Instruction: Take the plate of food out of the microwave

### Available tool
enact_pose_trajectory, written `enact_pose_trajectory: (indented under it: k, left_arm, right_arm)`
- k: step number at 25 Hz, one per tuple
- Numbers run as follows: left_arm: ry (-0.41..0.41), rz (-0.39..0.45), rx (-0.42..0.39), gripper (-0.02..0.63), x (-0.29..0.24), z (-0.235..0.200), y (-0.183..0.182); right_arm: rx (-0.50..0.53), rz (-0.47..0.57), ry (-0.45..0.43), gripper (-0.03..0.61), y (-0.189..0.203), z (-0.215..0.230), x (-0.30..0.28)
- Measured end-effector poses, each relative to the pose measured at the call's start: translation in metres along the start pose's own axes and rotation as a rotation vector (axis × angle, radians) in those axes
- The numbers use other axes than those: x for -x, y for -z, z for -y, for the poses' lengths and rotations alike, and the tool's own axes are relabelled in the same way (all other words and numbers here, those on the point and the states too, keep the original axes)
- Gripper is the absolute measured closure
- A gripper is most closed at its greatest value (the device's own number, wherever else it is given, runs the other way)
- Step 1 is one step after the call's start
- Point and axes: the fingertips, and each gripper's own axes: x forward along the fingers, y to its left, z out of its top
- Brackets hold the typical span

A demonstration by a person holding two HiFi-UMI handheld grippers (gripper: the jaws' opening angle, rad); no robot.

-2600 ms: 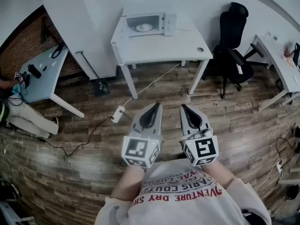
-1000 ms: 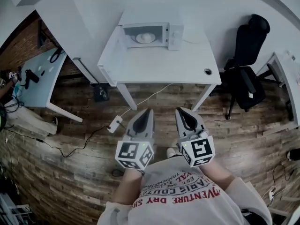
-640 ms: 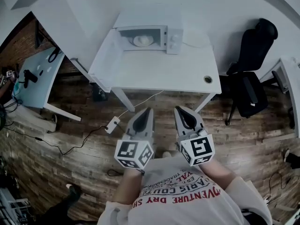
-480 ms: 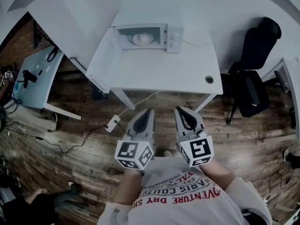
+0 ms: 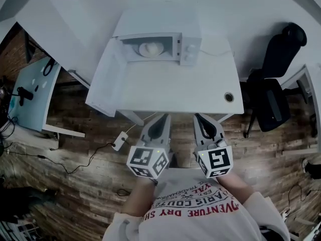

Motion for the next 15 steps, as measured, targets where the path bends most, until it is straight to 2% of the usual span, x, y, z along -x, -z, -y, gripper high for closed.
enact_pose_trajectory:
  k: [7, 15]
  left_arm:
    - [0.047, 0.006, -0.015, 0.606, -0.077, -0.063, -0.048]
    - [0.056, -0.010, -0.027, 0.606, -0.154, -0.143, -0.090]
  right_arm:
    - [0.013, 0.031, 0.032, 0.566, -0.032, 0.025, -0.097]
    - [0.006, 0.025, 0.053, 0.566, -0.052, 0.049, -0.209]
